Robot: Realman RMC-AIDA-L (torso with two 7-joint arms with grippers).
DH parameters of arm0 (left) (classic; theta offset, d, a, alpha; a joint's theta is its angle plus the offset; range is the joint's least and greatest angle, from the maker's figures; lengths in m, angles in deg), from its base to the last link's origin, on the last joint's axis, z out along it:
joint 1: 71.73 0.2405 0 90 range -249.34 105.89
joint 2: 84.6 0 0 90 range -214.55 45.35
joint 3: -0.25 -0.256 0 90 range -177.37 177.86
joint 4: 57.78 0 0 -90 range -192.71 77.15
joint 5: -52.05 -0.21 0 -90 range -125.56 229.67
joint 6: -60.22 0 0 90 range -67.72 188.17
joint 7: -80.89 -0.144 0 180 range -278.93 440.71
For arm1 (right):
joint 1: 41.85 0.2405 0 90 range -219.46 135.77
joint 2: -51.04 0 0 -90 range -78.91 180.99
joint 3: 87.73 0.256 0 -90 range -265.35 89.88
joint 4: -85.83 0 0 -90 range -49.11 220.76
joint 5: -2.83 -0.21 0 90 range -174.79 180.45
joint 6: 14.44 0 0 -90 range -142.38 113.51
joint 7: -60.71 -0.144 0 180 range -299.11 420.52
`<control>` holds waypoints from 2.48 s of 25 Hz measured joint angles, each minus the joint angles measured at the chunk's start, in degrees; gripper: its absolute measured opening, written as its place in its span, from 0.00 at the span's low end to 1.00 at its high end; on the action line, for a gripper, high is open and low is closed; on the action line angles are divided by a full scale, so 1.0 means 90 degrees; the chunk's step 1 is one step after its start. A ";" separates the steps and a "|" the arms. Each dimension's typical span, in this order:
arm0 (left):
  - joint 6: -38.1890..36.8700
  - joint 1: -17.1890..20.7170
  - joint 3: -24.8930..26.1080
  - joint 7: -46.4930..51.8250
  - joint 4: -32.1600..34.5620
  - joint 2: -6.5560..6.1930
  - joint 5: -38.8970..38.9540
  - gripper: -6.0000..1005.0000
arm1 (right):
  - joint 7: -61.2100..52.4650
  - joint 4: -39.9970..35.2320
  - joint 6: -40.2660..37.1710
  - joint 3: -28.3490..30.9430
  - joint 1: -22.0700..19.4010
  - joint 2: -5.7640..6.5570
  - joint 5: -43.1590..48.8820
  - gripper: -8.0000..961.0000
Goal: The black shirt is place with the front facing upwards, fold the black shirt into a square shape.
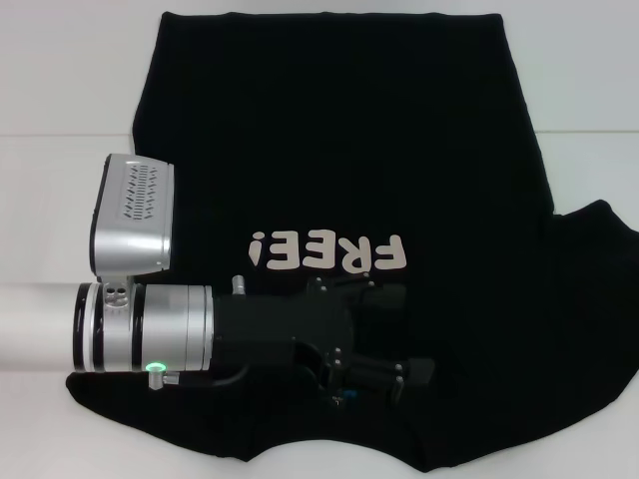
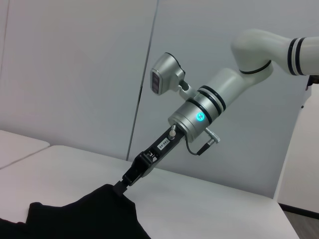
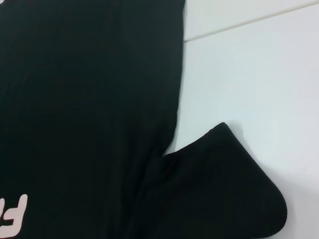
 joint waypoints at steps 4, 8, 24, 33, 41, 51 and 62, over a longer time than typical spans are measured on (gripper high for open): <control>0.0000 0.0003 0.0000 0.0000 -0.0007 0.0003 0.0002 0.94 | -0.0001 -0.0002 -0.0002 0.0001 -0.0062 0.0044 0.0000 0.01; -0.0003 0.0004 0.0000 0.0000 -0.0007 0.0003 0.0005 0.94 | -0.0001 -0.0002 -0.0002 0.0014 -0.0148 0.0056 0.0013 0.01; -0.0009 -0.0020 0.0001 0.0000 -0.0076 0.0003 0.0011 0.94 | 0.0165 -0.0110 -0.0451 -0.0031 -0.0065 0.0013 -0.0360 0.01; -0.0023 0.0129 0.0019 0.0059 -0.0035 -0.0036 0.0250 0.93 | 0.0171 0.0102 -0.0187 -0.0918 0.1009 -0.0220 -0.0593 0.01; -0.0066 0.0225 0.0246 0.0134 -0.0017 -0.0078 0.0304 0.93 | 0.0132 0.0567 0.0745 -0.1992 0.1836 -0.0604 -0.0575 0.06; -0.0061 0.0316 0.0431 0.0108 0.0006 -0.0103 0.0304 0.93 | -0.0001 0.0335 0.0717 -0.2377 0.1813 -0.0673 -0.0601 0.32; -0.0191 0.0334 0.0540 0.0589 0.0110 -0.0384 0.0324 0.93 | 0.1341 -0.0109 -0.0568 -0.1173 0.0501 -0.0482 -0.2776 0.75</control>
